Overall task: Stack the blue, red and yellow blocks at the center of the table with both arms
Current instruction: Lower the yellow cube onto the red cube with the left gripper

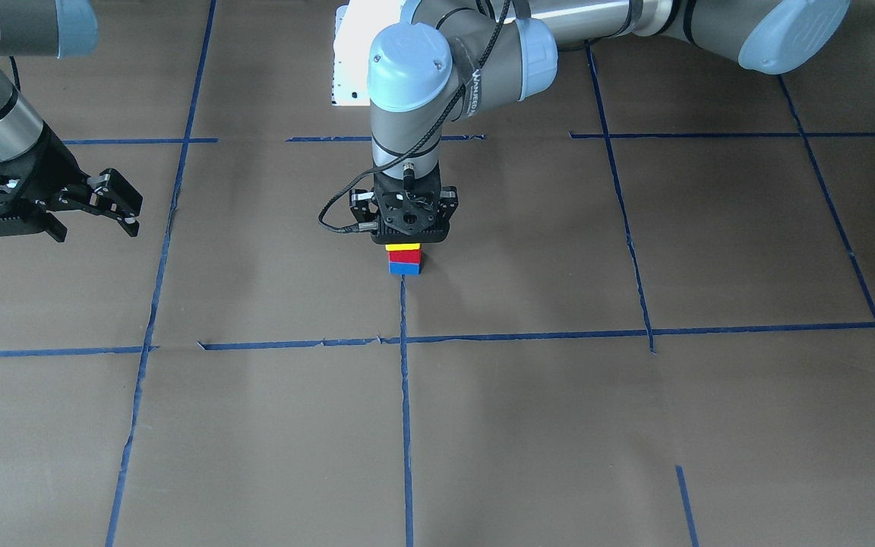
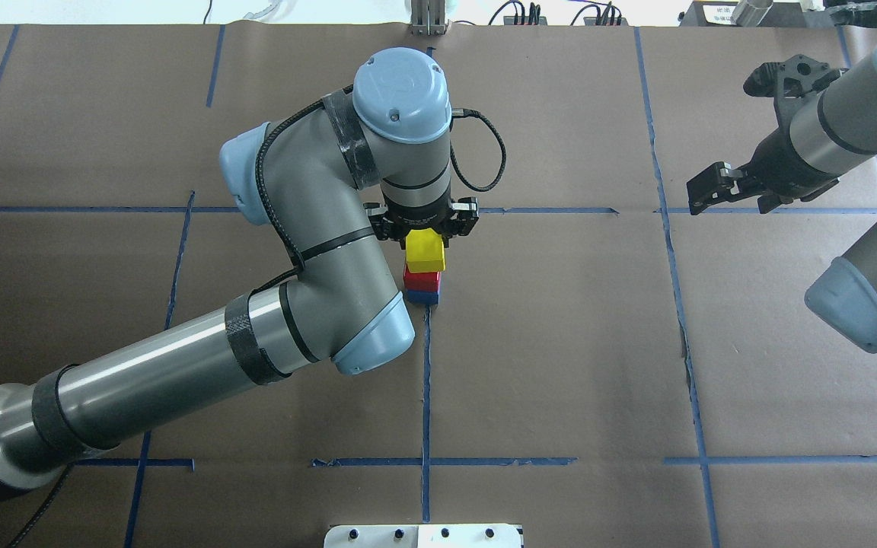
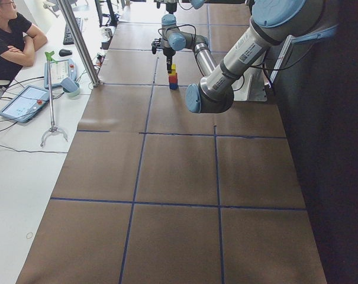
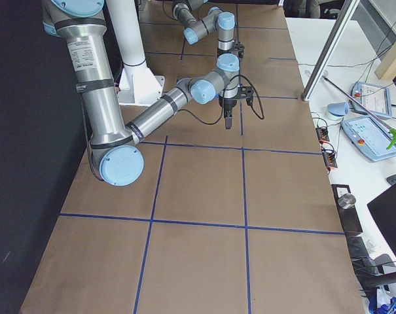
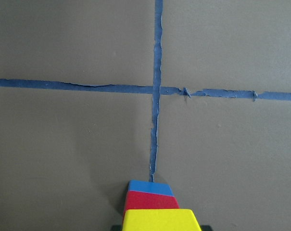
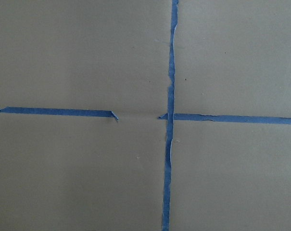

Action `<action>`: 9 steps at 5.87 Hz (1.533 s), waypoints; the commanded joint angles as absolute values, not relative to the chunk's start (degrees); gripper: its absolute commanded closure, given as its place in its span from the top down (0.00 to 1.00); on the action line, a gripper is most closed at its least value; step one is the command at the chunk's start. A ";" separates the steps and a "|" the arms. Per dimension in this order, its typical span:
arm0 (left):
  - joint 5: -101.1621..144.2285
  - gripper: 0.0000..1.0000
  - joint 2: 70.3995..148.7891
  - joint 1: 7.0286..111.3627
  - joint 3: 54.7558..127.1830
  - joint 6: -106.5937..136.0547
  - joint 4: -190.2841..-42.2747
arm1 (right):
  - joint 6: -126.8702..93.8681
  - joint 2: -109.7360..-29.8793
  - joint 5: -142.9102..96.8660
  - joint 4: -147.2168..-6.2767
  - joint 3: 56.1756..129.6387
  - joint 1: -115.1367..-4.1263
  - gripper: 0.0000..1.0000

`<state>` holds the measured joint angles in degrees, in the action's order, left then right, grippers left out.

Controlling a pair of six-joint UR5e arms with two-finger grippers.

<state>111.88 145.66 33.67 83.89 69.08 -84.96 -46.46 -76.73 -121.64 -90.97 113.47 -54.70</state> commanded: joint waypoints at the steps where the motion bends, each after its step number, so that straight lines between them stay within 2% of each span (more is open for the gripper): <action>1: 111.97 0.00 145.63 33.66 84.11 69.08 -84.90 | -46.67 -76.73 -121.55 -90.97 113.47 -54.58 1.00; 7: 111.97 0.00 145.20 33.31 84.29 69.17 -84.90 | -46.76 -76.73 -121.55 -90.97 113.47 -54.32 1.00; 8: 111.97 0.02 145.20 32.88 84.29 69.17 -84.90 | -46.76 -76.73 -121.55 -90.97 113.47 -54.32 1.00; 9: 111.97 0.09 145.20 32.70 84.29 69.26 -84.90 | -46.76 -76.73 -121.55 -90.97 113.38 -54.32 1.00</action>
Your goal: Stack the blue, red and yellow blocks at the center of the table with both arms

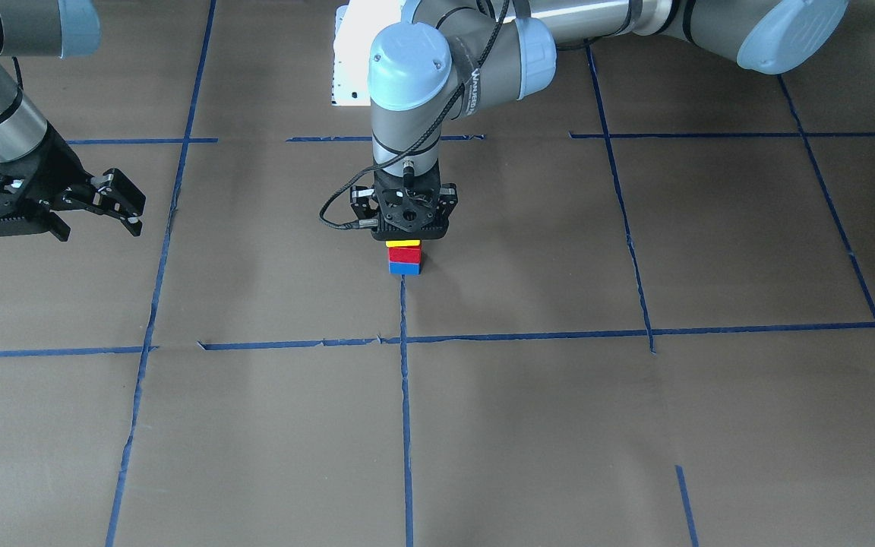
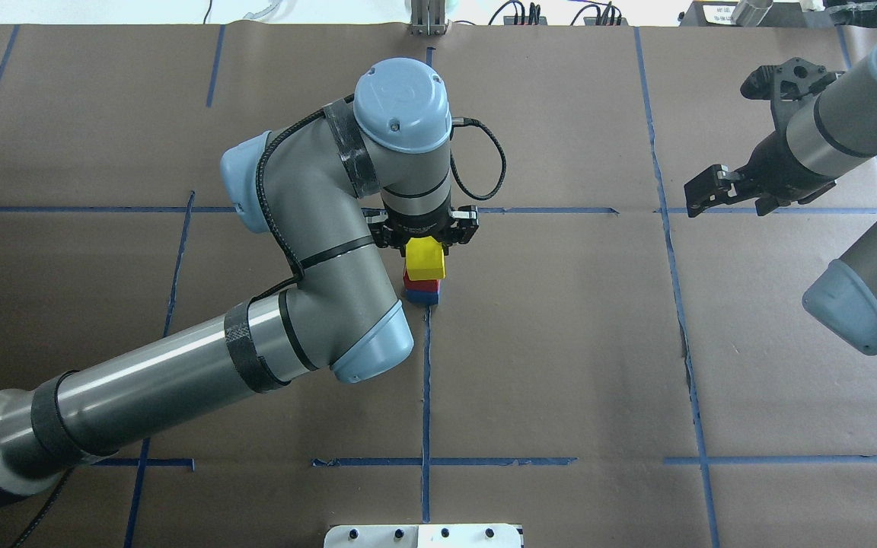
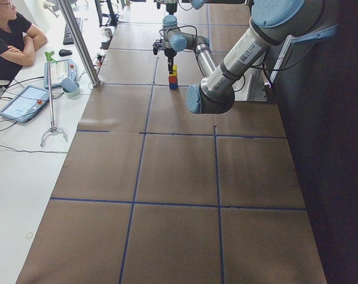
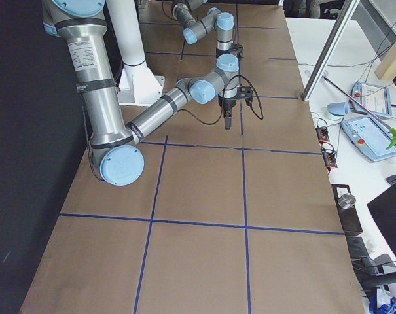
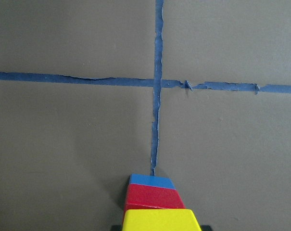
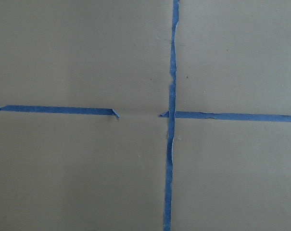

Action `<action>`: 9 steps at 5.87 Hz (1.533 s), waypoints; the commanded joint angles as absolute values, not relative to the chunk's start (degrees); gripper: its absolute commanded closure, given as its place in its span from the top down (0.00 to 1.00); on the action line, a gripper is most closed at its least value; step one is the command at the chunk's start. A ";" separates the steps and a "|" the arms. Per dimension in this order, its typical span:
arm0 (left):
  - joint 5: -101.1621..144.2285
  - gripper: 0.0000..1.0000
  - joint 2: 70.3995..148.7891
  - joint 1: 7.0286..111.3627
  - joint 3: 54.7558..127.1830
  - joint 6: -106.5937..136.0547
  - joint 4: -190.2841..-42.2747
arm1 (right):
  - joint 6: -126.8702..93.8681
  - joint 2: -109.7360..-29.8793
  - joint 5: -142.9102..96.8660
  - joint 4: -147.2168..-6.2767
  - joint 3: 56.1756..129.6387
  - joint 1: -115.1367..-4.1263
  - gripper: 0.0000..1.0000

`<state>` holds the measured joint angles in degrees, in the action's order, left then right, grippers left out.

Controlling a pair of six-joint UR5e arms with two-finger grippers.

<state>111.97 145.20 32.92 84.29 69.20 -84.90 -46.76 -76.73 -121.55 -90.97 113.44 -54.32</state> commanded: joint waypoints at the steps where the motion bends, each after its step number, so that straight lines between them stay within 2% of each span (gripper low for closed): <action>1: 111.71 0.99 145.11 31.91 84.46 69.61 -84.90 | -46.84 -76.64 -121.55 -90.97 113.47 -54.32 1.00; 3: 110.65 1.00 144.93 31.90 86.73 69.52 -84.03 | -46.85 -76.47 -121.47 -90.97 113.47 -54.32 1.00; 5: 110.74 1.00 142.93 32.95 93.56 69.26 -81.83 | -46.76 -76.38 -121.73 -90.97 113.64 -54.32 1.00; 7: 111.18 1.00 131.90 37.07 106.11 67.78 -81.83 | -45.97 -76.73 -122.60 -91.05 113.64 -55.45 1.00; 9: 113.10 1.00 119.60 42.42 114.05 51.58 -82.17 | -40.29 -78.30 -123.49 -91.76 113.56 -58.52 1.00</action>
<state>111.77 126.24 39.58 110.01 58.78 -81.89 -43.25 -77.30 -123.23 -91.51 113.63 -56.96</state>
